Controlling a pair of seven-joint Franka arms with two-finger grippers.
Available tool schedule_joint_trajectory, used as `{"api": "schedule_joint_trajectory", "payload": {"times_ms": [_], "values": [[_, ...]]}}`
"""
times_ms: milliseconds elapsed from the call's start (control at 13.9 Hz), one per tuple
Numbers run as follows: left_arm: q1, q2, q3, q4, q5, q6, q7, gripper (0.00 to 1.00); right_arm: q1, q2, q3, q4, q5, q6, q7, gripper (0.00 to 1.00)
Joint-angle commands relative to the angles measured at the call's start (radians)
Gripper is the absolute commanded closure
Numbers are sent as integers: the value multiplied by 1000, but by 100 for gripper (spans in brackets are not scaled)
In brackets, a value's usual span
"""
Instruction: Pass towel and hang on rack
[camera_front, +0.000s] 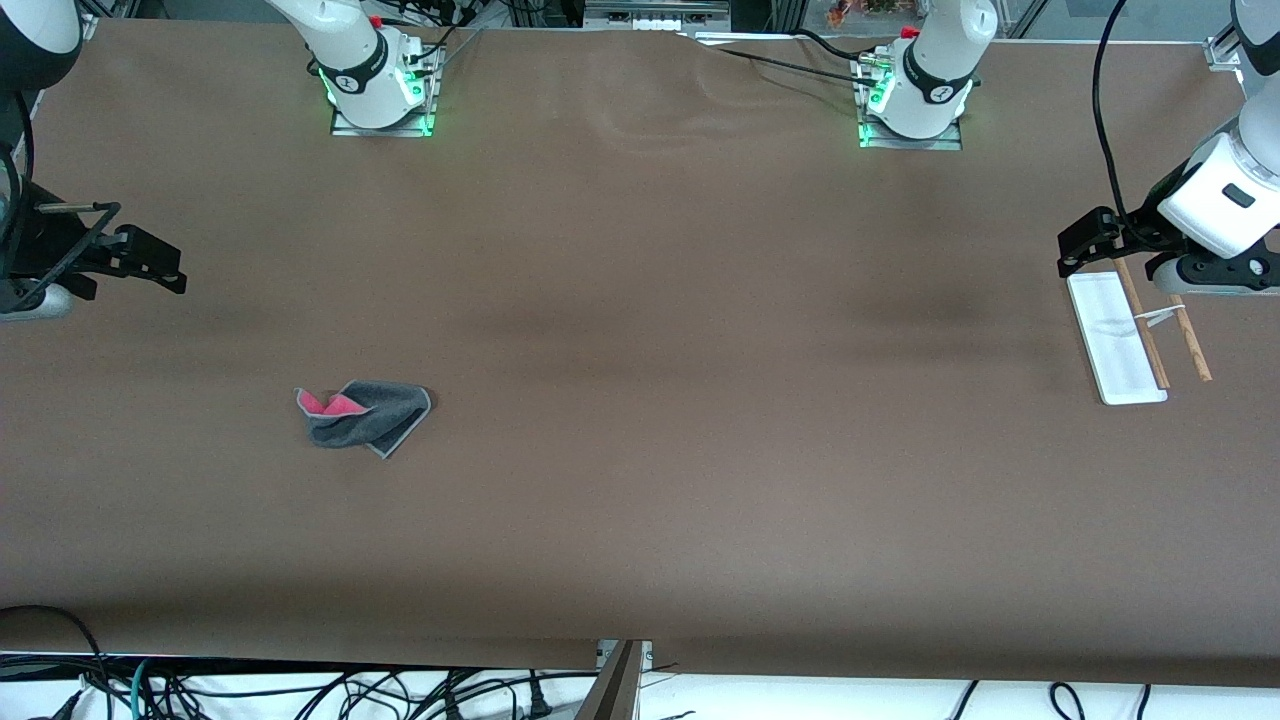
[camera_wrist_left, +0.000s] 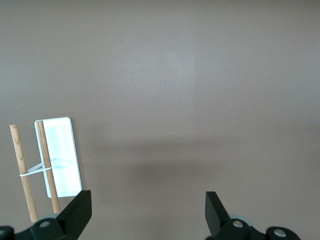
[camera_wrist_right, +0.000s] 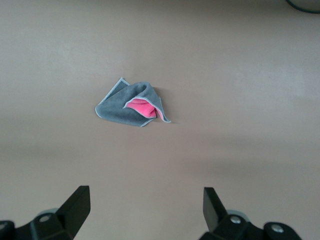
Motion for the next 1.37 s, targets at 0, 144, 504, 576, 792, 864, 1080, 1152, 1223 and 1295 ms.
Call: {"api": "schedule_joint_trajectory", "payload": {"times_ms": [0, 144, 504, 576, 792, 864, 1080, 1152, 1223, 1295], "values": [[4, -2, 0, 10, -6, -25, 16, 0, 2, 2, 9, 10, -20, 3, 3, 0], [4, -2, 0, 10, -6, -27, 16, 0, 2, 4, 9, 10, -17, 7, 1, 0], [4, -2, -3, 10, -6, -33, 17, 0, 2, 7, 9, 10, -18, 9, 0, 0], [4, -2, -3, 10, -6, -31, 17, 0, 2, 7, 9, 10, -17, 8, 0, 0], [2, -4, -4, 10, -6, -33, 16, 0, 2, 7, 7, 10, -18, 9, -5, 0], [2, -4, -6, 10, -6, -34, 16, 0, 2, 7, 7, 10, -18, 9, -5, 0], [2, -6, -6, 10, -6, -39, 17, 0, 0, 7, 7, 10, -20, 9, -5, 0], [2, -4, -6, 10, -6, -39, 17, 0, 0, 7, 7, 10, -20, 9, -5, 0], [2, -4, -6, 10, -6, -37, 17, 0, 0, 7, 7, 10, -20, 8, -5, 0], [2, -4, -6, 10, -6, -37, 17, 0, 0, 7, 7, 10, -20, 9, -6, 0]]}}
